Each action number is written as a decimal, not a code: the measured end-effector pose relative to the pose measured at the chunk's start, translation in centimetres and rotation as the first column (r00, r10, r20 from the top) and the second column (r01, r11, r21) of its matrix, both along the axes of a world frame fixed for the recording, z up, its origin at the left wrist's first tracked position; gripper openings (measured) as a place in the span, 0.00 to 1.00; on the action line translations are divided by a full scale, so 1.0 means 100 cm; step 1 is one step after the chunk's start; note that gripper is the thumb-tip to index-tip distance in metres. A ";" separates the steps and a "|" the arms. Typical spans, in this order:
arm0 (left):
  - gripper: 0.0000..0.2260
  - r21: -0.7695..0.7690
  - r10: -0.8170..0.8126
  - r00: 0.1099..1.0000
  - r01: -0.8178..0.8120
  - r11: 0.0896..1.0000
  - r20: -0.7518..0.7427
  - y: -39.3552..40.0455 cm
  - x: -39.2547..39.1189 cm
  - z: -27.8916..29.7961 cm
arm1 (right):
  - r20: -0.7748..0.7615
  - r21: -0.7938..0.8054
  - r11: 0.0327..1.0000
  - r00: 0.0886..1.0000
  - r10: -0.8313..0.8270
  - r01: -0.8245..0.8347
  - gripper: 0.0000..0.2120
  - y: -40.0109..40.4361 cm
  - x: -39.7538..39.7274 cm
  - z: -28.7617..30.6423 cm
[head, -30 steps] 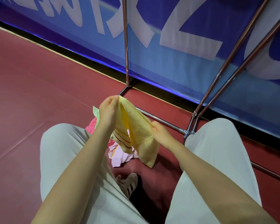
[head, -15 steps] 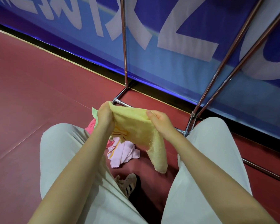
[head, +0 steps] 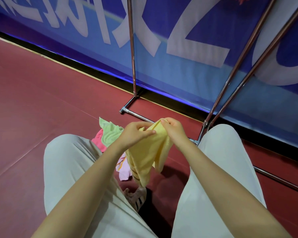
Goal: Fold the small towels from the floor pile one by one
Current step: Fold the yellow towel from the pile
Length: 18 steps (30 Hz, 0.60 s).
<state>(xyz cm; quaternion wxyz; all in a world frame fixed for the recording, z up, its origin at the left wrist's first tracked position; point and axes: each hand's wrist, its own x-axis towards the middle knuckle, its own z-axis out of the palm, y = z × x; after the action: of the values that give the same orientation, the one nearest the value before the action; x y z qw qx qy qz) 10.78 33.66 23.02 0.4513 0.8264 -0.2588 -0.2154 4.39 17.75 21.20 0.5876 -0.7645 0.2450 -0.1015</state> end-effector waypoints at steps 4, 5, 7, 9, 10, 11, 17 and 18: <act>0.04 -0.042 0.072 0.997 -0.072 0.996 0.002 -0.001 0.002 0.000 | -0.022 -0.098 0.994 0.999 0.048 -0.049 0.11 -0.003 0.001 -0.006; 0.05 -0.077 0.118 0.993 -0.118 0.990 0.001 -0.002 0.003 0.001 | -0.034 -0.150 0.985 0.996 0.082 -0.087 0.10 -0.004 0.000 -0.008; 0.05 -0.133 0.191 0.982 -0.190 0.973 -0.006 -0.003 0.005 0.002 | -0.073 -0.255 0.955 0.988 0.139 -0.154 0.10 -0.003 -0.003 -0.012; 0.05 -0.166 0.213 0.977 -0.208 0.964 0.016 -0.004 0.004 0.002 | -0.113 -0.352 0.917 0.981 0.159 -0.189 0.11 -0.002 -0.004 -0.017; 0.05 -0.186 0.212 0.977 -0.203 0.961 0.030 -0.005 0.004 0.002 | -0.126 -0.416 0.887 0.979 0.163 -0.201 0.11 -0.002 -0.004 -0.020; 0.05 -0.205 0.214 0.976 -0.202 0.958 0.039 -0.005 0.003 0.003 | -0.137 -0.476 0.854 0.977 0.165 -0.211 0.12 -0.003 -0.004 -0.024; 0.06 -0.327 0.339 0.940 -0.334 0.884 -0.043 -0.008 0.005 0.012 | -0.211 -0.493 0.835 0.964 0.160 -0.246 0.13 -0.008 -0.003 -0.040; 0.07 -0.354 0.370 0.926 -0.373 0.858 -0.078 -0.007 0.006 0.014 | -0.237 -0.478 0.837 0.957 0.169 -0.266 0.13 -0.007 -0.002 -0.043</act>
<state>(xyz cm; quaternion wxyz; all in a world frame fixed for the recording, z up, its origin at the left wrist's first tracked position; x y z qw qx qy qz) 11.34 32.99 24.41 0.6297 0.7624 -0.1281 -0.0760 4.16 17.00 16.86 0.3494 -0.9203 0.1748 -0.0227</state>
